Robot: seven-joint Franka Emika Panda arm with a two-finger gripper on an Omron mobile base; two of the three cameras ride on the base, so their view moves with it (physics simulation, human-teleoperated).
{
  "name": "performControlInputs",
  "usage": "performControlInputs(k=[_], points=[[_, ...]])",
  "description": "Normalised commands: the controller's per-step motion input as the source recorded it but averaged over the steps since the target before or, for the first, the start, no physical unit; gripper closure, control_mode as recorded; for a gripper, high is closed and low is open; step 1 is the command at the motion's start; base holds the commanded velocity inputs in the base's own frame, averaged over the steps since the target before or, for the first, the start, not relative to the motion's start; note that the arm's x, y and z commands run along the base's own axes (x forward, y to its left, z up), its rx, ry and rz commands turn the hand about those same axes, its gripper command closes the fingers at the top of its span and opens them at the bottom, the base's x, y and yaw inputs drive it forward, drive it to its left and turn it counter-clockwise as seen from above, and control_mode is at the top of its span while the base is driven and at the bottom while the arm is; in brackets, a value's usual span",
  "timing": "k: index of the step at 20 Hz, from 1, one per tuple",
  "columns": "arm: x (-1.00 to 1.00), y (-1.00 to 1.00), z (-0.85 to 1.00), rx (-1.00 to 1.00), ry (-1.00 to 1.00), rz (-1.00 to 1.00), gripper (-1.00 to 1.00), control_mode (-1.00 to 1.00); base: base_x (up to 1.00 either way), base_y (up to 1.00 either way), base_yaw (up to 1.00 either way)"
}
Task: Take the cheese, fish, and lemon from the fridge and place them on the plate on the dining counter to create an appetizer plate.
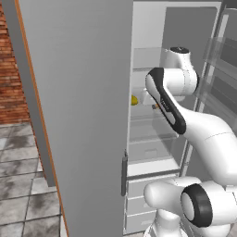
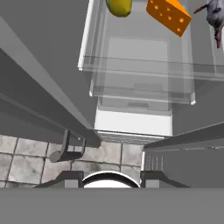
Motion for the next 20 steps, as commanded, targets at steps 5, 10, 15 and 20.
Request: performControlInputs(k=[5,10,15,20], points=[[0.0,-0.05,0.0,-0.01,-0.08,-0.04,-1.0,-1.0,0.0,0.0,0.0],[0.0,-0.21,-0.01,-0.06,-0.16,-0.1,-1.0,-1.0,0.0,0.0,0.0],[0.03,-0.22,-0.08,-0.08,-0.14,-0.07,-1.0,-1.0,0.0,0.0,0.0],[0.17,-0.2,-0.13,-0.04,-0.1,-0.01,-1.0,-1.0,0.0,0.0,0.0]])
